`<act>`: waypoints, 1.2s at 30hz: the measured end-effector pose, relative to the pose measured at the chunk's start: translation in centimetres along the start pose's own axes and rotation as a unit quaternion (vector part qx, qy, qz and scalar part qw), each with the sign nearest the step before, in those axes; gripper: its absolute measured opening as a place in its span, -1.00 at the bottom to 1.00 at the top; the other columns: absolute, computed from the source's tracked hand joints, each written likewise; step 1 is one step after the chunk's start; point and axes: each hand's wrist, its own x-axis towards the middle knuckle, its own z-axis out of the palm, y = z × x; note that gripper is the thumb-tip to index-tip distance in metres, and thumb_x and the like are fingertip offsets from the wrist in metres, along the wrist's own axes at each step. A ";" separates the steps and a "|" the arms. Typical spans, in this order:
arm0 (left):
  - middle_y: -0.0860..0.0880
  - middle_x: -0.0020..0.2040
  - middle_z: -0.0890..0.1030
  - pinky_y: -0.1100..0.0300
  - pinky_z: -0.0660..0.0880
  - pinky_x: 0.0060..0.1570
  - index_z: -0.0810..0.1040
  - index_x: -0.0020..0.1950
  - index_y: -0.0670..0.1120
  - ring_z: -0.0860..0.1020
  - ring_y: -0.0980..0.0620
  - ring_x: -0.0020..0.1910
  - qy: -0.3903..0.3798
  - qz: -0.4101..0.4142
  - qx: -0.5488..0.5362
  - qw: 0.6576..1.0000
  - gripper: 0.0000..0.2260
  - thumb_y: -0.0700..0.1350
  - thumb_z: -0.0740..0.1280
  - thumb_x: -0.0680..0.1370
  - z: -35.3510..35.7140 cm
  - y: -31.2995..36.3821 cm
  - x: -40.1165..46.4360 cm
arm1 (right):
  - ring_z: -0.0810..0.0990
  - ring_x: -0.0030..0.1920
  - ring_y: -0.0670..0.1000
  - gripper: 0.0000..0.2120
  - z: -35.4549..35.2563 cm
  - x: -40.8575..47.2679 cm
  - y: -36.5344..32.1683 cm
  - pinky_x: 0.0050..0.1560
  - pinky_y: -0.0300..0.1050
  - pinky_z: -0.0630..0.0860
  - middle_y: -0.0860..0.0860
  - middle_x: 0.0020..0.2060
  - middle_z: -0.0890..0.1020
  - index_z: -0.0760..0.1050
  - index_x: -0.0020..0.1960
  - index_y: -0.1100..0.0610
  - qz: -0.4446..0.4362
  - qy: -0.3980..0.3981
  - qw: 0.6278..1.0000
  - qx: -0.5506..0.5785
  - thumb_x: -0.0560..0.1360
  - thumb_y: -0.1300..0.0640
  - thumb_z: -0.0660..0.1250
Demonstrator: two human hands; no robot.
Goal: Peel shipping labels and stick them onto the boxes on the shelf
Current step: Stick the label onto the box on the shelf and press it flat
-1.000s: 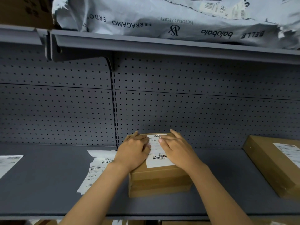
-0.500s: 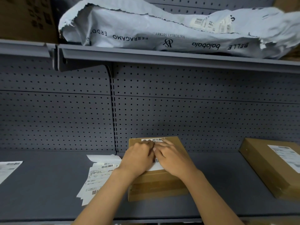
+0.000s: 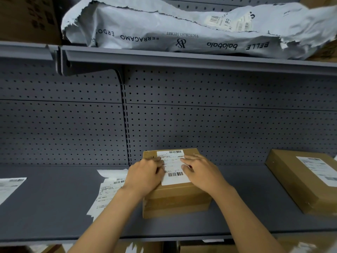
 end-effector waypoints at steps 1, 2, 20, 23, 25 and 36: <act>0.09 0.31 0.64 0.04 0.57 0.19 0.59 0.33 0.17 0.63 -0.08 0.23 0.000 -0.003 -0.003 1.000 -0.65 0.14 0.17 0.61 0.0 -0.1 -0.1 | 0.25 0.55 -0.05 -0.59 0.0 -0.1 -0.2 0.44 -0.04 0.31 -0.15 0.48 0.43 0.44 0.47 -0.05 -0.001 0.002 1.000 0.000 0.66 -0.07 0.14; 0.09 0.32 0.64 0.04 0.56 0.19 0.59 0.33 0.16 0.63 -0.07 0.24 0.001 -0.003 -0.009 1.000 -0.65 0.13 0.18 0.61 -0.1 -0.1 -0.2 | 0.25 0.55 -0.05 -0.58 0.0 -0.1 -0.3 0.43 -0.04 0.31 -0.14 0.48 0.43 0.43 0.47 -0.03 -0.002 0.005 1.000 0.001 0.66 -0.07 0.14; 0.19 0.34 0.60 0.04 0.59 0.10 0.64 0.23 0.13 0.63 -0.05 0.20 -0.008 0.025 -0.027 0.999 -0.69 0.10 0.17 0.62 -0.5 1.0 -1.3 | 0.24 0.54 -0.08 -0.58 0.9 -0.9 -2.4 0.47 -0.07 0.30 -0.16 0.49 0.42 0.44 0.47 -0.03 -0.039 0.003 0.999 0.017 0.65 -0.09 0.14; 0.29 0.42 0.50 0.06 0.54 0.22 0.59 0.33 0.22 0.57 0.03 0.32 -0.020 0.006 -0.040 0.999 -0.66 0.18 0.19 0.61 -1.0 0.1 -1.5 | 0.26 0.53 -0.10 -0.60 0.3 -1.4 -1.2 0.41 -0.06 0.34 -0.18 0.48 0.44 0.46 0.45 -0.06 -0.017 0.014 1.000 0.011 0.66 -0.09 0.14; 0.31 0.42 0.49 0.07 0.54 0.23 0.57 0.34 0.25 0.55 0.05 0.34 -0.024 -0.003 -0.042 0.999 -0.66 0.21 0.21 0.61 -1.3 -0.6 -1.6 | 0.26 0.52 -0.12 -0.60 -0.1 -1.8 -0.5 0.40 -0.09 0.35 -0.18 0.47 0.44 0.46 0.45 -0.06 -0.012 0.019 1.000 0.000 0.66 -0.08 0.14; 0.17 0.17 0.68 0.04 0.60 0.00 0.64 0.16 0.21 0.65 -0.03 0.09 0.011 0.024 -0.021 0.999 -0.71 0.14 0.15 0.61 -1.6 1.5 -1.7 | 0.34 0.48 -0.10 -0.60 0.5 -1.8 -2.7 0.44 -0.13 0.35 -0.11 0.43 0.51 0.47 0.45 0.00 -0.072 0.047 0.996 0.032 0.66 -0.04 0.14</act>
